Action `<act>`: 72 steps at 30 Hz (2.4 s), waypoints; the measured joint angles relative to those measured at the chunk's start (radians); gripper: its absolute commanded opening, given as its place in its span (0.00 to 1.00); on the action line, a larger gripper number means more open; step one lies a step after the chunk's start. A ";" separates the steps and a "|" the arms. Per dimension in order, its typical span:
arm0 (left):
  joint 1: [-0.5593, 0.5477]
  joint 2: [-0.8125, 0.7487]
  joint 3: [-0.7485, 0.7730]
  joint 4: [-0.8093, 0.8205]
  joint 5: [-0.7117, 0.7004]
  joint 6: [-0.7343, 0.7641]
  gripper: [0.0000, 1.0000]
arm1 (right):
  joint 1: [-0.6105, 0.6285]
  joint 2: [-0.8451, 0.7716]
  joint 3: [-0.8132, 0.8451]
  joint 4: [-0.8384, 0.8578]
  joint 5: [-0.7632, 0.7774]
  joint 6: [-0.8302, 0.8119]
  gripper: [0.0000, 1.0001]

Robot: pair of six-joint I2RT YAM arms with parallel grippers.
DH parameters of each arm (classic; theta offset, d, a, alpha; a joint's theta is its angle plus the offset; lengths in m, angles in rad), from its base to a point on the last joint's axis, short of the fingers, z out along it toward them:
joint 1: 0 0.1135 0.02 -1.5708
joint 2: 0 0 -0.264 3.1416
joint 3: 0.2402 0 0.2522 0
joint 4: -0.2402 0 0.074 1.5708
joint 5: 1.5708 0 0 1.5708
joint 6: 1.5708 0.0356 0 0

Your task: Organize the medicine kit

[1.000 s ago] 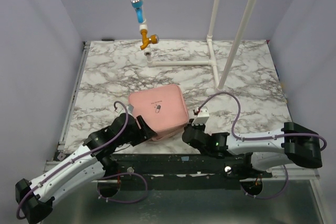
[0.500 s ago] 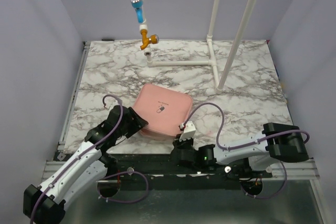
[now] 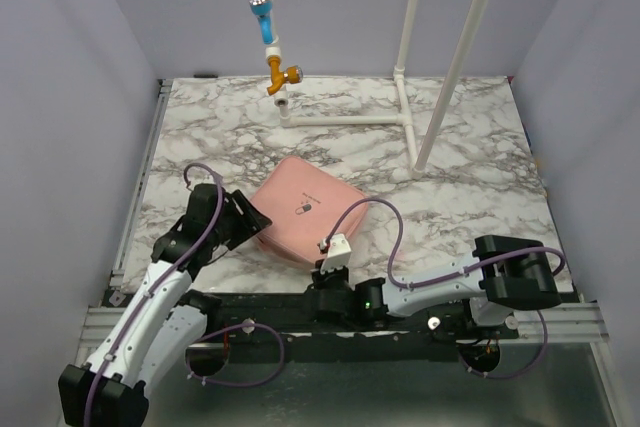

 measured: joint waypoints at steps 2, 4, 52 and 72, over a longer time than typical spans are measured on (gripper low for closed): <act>0.000 -0.030 0.000 -0.025 0.031 0.008 0.60 | 0.003 0.008 0.011 -0.013 0.007 0.001 0.01; 0.000 -0.080 -0.003 -0.058 0.051 0.012 0.61 | 0.004 0.010 0.012 -0.022 0.012 0.004 0.01; 0.000 0.006 -0.211 0.066 0.134 -0.086 0.00 | 0.004 0.016 -0.016 -0.058 0.023 0.031 0.01; 0.001 0.006 -0.216 0.079 0.134 -0.058 0.00 | 0.004 -0.235 -0.194 -0.037 0.029 0.012 0.40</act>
